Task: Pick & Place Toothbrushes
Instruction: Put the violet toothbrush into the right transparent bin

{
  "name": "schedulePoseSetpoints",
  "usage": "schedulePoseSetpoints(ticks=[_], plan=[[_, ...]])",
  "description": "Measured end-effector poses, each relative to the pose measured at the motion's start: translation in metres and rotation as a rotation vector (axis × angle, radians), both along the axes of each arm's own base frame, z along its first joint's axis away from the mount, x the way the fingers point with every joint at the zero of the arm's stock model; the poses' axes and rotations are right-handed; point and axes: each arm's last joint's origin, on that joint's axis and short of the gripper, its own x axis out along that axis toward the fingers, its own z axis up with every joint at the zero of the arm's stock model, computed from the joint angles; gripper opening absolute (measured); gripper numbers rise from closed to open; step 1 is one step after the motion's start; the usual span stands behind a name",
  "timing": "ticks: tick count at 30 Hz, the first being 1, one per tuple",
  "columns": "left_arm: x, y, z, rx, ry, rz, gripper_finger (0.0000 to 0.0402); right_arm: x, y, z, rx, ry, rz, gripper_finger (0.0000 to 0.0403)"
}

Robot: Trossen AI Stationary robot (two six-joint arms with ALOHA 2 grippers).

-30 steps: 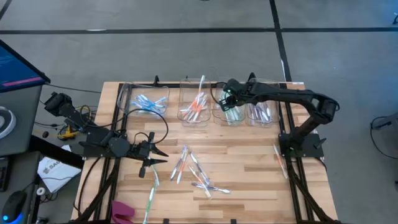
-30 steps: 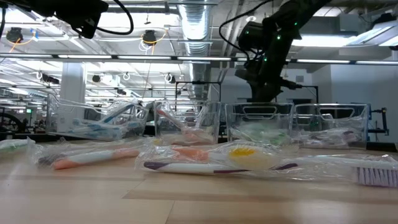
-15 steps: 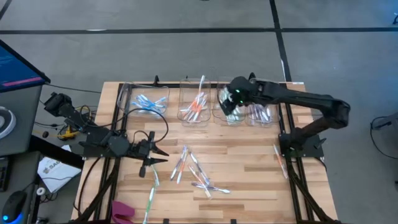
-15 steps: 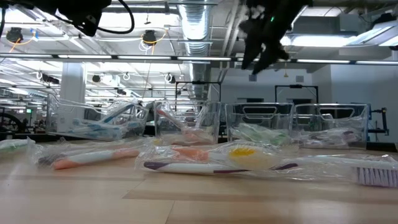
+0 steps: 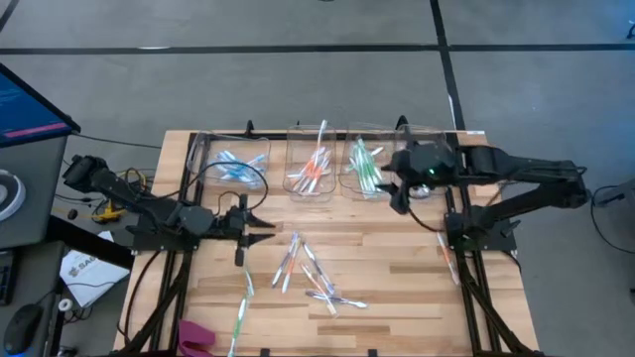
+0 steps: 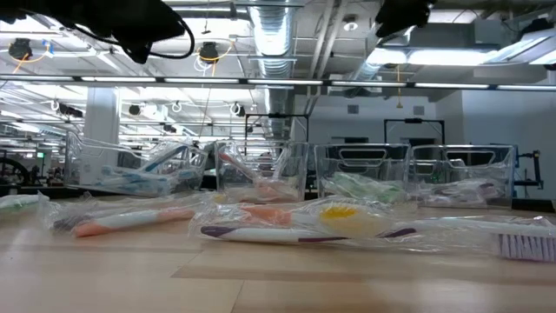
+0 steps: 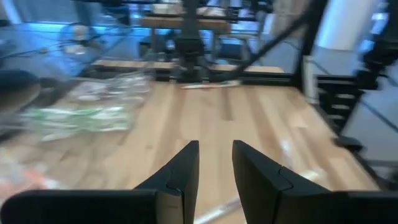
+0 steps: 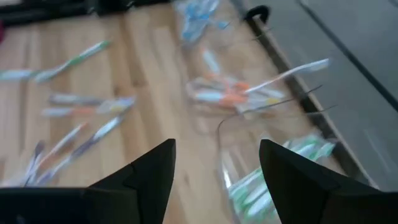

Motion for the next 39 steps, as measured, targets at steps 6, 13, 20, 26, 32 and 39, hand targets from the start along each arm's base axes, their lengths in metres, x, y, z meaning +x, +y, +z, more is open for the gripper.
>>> schedulePoseSetpoints(ticks=[6,13,20,26,32,39], plan=[[0.008,0.017,-0.004,-0.03,0.015,0.142,0.009,-0.021,0.02,-0.013,-0.009,0.091,0.109,0.0227],[0.027,0.019,-0.025,0.098,0.133,-0.032,0.009,-0.047,0.035,-0.027,-0.057,-0.048,0.249,0.0219],[0.044,0.024,-0.042,0.125,0.166,-0.039,0.009,-0.065,0.047,-0.068,-0.128,-0.272,0.424,0.021],[0.052,0.018,-0.062,0.045,0.238,-0.019,0.0105,-0.085,0.058,-0.086,-0.103,-0.401,0.56,0.0201],[0.055,0.01,-0.072,-0.004,0.268,-0.01,0.0169,-0.097,0.065,-0.088,-0.069,-0.5,0.626,0.0195],[0.052,-0.01,-0.084,-0.03,0.32,-0.076,0.0223,-0.099,0.072,-0.09,-0.005,-0.5,0.659,0.0194]])
